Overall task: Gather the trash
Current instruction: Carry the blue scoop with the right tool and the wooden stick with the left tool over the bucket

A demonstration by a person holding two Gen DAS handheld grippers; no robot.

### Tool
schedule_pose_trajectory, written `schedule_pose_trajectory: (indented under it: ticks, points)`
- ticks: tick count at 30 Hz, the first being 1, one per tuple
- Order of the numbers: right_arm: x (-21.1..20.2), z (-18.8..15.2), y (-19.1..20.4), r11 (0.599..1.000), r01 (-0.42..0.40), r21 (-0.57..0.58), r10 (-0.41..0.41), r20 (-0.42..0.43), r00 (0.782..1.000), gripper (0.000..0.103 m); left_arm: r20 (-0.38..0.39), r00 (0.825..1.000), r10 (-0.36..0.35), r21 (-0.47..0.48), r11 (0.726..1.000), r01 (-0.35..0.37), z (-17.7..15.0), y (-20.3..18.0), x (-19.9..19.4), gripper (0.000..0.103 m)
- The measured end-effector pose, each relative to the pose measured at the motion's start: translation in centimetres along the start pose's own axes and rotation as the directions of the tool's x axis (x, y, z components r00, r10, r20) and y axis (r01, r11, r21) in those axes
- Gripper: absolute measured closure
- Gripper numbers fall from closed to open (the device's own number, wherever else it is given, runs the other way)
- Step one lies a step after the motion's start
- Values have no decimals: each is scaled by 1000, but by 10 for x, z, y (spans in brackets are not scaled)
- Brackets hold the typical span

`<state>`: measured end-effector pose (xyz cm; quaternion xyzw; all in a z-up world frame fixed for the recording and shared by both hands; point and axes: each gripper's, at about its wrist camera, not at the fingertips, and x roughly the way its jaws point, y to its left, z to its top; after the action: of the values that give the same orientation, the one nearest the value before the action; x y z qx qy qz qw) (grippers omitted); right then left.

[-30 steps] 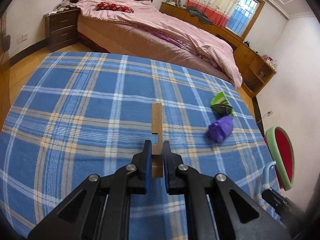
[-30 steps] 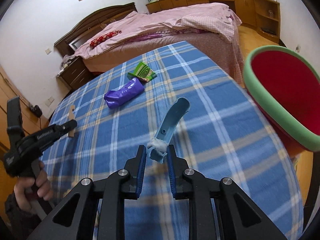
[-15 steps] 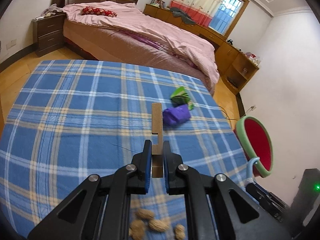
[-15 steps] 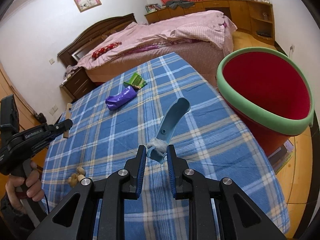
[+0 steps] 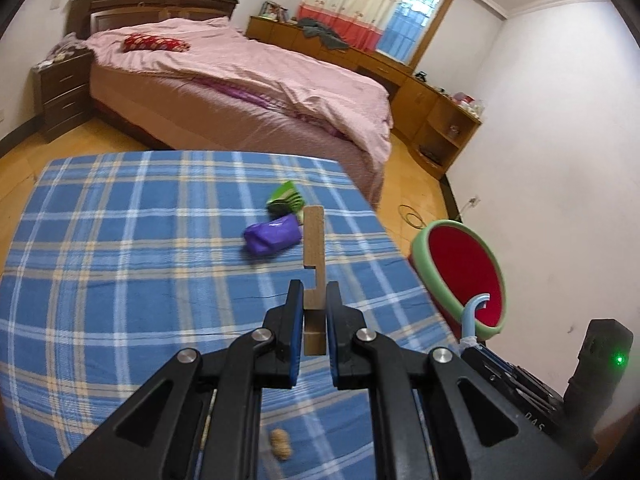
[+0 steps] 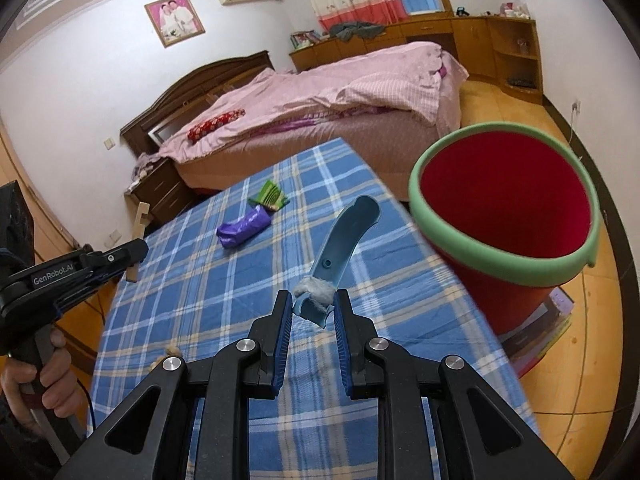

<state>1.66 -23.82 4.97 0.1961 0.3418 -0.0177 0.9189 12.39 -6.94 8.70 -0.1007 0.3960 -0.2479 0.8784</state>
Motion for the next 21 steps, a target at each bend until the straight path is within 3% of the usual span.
schedule_pose_trajectory:
  ticks: [7, 21]
  points:
    - [-9, 14, -24, 999, 35, 19, -35, 29, 999, 82, -25, 998, -54, 43, 998, 55, 7, -32, 14, 93]
    - [-18, 39, -88, 994, 88, 60, -92, 74, 993, 82, -76, 994, -76, 167, 982, 88, 20, -106, 65, 93]
